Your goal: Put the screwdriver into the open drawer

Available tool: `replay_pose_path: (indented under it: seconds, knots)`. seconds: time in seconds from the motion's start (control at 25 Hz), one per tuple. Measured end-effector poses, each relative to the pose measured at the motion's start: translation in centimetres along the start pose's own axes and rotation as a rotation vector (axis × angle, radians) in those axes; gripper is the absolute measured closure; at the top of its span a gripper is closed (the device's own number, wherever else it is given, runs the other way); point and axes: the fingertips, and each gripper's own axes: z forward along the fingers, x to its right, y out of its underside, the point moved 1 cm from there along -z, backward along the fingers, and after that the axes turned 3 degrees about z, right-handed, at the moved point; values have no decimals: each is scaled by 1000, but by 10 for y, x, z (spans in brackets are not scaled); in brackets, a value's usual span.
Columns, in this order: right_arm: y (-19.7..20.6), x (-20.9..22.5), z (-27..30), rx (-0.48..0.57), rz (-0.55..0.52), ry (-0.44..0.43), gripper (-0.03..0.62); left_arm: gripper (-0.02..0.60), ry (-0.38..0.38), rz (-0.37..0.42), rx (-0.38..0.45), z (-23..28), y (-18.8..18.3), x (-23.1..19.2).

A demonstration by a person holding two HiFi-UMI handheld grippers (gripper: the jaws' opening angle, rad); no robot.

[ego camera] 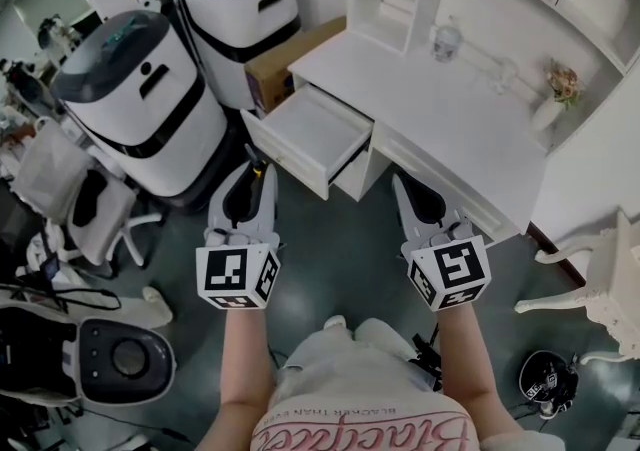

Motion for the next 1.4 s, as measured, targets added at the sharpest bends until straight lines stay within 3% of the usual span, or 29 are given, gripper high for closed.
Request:
replay_pose_path:
  seconds: [0.6, 1.4]
  knots:
    - [4, 25, 47, 2, -4, -25, 592, 489, -38, -15, 10, 43, 12, -19]
    - [13, 147, 190, 11, 69, -48, 592, 489, -70, 14, -21, 221, 31, -48]
